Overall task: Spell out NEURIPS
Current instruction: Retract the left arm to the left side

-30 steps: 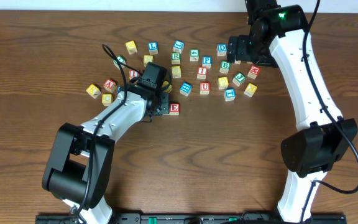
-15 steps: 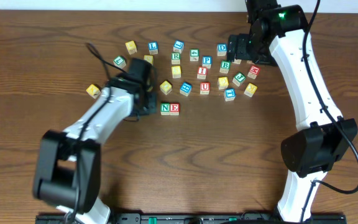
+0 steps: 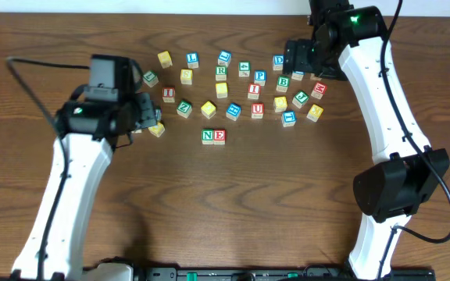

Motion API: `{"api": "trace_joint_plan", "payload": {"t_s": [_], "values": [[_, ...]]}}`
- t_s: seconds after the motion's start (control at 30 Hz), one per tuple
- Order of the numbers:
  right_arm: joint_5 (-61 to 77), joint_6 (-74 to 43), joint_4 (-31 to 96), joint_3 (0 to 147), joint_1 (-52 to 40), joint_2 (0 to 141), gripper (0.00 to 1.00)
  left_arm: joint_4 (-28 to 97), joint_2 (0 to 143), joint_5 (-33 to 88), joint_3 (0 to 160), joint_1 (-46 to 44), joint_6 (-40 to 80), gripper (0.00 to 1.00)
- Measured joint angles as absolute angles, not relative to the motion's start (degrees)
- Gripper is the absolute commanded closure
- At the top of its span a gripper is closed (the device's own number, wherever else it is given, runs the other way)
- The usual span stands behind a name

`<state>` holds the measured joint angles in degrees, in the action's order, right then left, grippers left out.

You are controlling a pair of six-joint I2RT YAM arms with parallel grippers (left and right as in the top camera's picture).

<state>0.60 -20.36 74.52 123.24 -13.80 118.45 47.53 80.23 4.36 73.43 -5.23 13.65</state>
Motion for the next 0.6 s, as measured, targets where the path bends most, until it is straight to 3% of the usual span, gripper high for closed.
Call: {"api": "trace_joint_plan", "payload": {"t_s": [0.43, 0.6], "values": [[10.7, -18.2, 68.5, 123.2, -20.7, 118.5, 0.11, 47.7, 77.6, 4.3, 73.4, 3.9, 13.6, 0.83], [10.8, -18.2, 68.2, 123.5, -23.7, 118.5, 0.13, 47.8, 77.6, 4.3, 73.4, 4.1, 13.4, 0.75]]}}
